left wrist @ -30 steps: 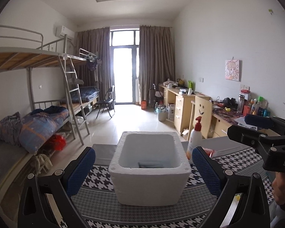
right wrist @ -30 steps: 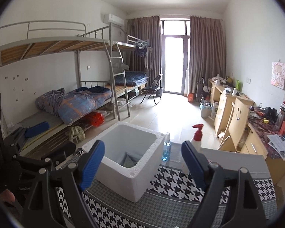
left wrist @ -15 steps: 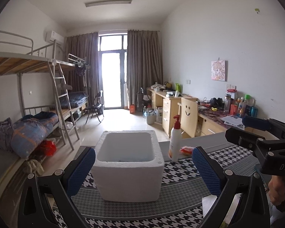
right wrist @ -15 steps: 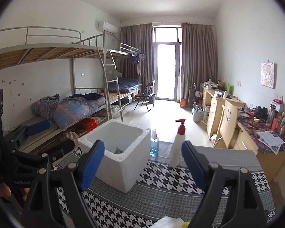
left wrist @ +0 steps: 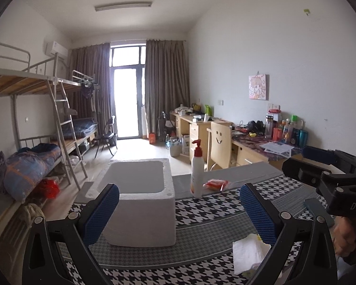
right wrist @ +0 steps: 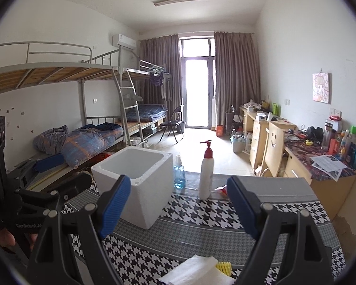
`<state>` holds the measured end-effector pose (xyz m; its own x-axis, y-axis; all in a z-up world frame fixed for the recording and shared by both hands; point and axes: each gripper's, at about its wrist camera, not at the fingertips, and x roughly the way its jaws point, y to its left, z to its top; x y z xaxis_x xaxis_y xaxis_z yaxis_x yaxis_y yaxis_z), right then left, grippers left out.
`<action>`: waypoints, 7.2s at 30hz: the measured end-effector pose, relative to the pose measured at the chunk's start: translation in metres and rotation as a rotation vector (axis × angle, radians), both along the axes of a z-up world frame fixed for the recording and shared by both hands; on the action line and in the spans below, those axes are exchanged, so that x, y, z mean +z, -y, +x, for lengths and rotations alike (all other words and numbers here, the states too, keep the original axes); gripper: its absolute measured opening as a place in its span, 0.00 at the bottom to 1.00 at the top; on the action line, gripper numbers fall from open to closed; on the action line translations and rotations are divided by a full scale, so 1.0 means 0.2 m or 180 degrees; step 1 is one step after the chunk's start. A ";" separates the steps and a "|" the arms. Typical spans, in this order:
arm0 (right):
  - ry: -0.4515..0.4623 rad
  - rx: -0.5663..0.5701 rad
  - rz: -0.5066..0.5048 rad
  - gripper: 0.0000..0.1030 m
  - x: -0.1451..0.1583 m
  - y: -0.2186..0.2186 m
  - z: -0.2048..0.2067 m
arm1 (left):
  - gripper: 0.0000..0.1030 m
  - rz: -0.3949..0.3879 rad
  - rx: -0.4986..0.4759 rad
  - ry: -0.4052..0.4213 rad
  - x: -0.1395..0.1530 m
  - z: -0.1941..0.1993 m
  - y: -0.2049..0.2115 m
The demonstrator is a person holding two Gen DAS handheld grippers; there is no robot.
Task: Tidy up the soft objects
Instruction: 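Move both tools back from the foam box to the table pile, then approach the white tissue with the left tool and close on it, then lift the white tissue with the left tool while the right tool approaches the white foam strip, then grasp the white foam strip with the right tool and lift it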
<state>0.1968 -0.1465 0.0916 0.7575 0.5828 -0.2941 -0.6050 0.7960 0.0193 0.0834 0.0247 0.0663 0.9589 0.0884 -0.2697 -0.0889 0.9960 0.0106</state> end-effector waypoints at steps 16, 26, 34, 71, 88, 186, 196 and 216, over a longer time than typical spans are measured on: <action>0.0166 -0.0189 0.0054 0.84 -0.06 0.15 -0.16 | 0.99 -0.0062 -0.0140 0.0111 -0.03 -0.05 0.08; 0.0160 -0.0390 0.0031 0.84 -0.13 0.20 -0.18 | 0.99 -0.0037 -0.0278 0.0099 -0.11 -0.07 0.15; 0.0143 -0.0503 0.0044 0.84 -0.20 0.26 -0.21 | 0.99 -0.0042 -0.0426 0.0054 -0.16 -0.06 0.21; -0.0361 -0.0979 -0.0041 0.84 -0.49 0.46 -0.13 | 0.99 0.0168 -0.0827 -0.0764 -0.51 0.15 0.45; -0.0627 -0.1076 -0.0010 0.84 -0.59 0.55 -0.05 | 0.80 0.0273 -0.0967 -0.1165 -0.63 0.26 0.53; -0.1833 -0.0718 -0.0442 0.32 -0.84 0.13 0.10 | 0.05 -0.0138 -0.0714 -0.1100 -0.60 0.15 0.22; -0.1693 -0.0688 -0.0415 0.19 -0.79 0.13 0.04 | 0.05 -0.0112 -0.0717 -0.1077 -0.59 0.14 0.24; -0.1189 -0.0721 -0.0328 0.19 -0.59 0.18 -0.05 | 0.05 -0.0027 -0.0649 -0.0819 -0.48 0.07 0.24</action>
